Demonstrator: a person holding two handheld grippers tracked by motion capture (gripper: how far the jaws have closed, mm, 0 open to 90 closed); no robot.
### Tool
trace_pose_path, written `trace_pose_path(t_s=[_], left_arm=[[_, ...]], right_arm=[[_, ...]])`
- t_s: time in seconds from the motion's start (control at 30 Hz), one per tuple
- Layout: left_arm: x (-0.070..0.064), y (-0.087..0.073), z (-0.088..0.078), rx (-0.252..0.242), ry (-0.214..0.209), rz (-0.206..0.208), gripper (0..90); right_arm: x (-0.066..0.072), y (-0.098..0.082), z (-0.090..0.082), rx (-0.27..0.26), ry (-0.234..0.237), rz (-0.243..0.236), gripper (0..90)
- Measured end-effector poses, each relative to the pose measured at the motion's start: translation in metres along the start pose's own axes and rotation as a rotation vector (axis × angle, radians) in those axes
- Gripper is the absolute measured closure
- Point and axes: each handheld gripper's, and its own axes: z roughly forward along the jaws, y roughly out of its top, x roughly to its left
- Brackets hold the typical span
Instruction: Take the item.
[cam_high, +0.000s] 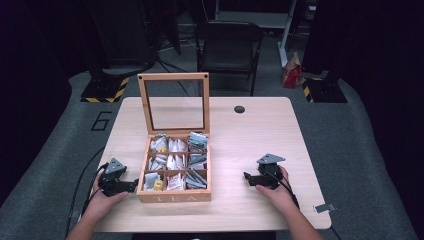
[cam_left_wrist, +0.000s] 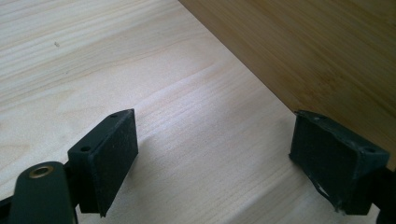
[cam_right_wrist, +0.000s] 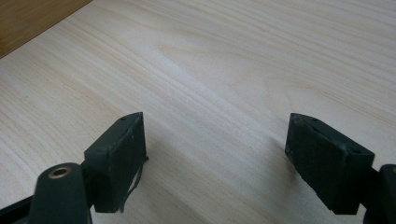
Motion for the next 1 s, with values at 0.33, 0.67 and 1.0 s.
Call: trace_pose_path(t_s=[0.33,0.67,1.0], left_arm=[[0.0000,0.0000,0.0000,0.000,0.000,0.000,14.5],[0.0000,0.0000,0.0000,0.000,0.000,0.000,14.5],[0.0001,0.0000,0.0000,0.000,0.000,0.000,14.5]], right_arm=[[0.0001,-0.0002,0.0000,-0.002,-0.003,0.004,19.0],[-0.0001,0.0000,-0.0002,0.002,0.000,0.002,19.0],[0.0003,-0.0001,-0.0002,-0.003,0.000,0.010,19.9]])
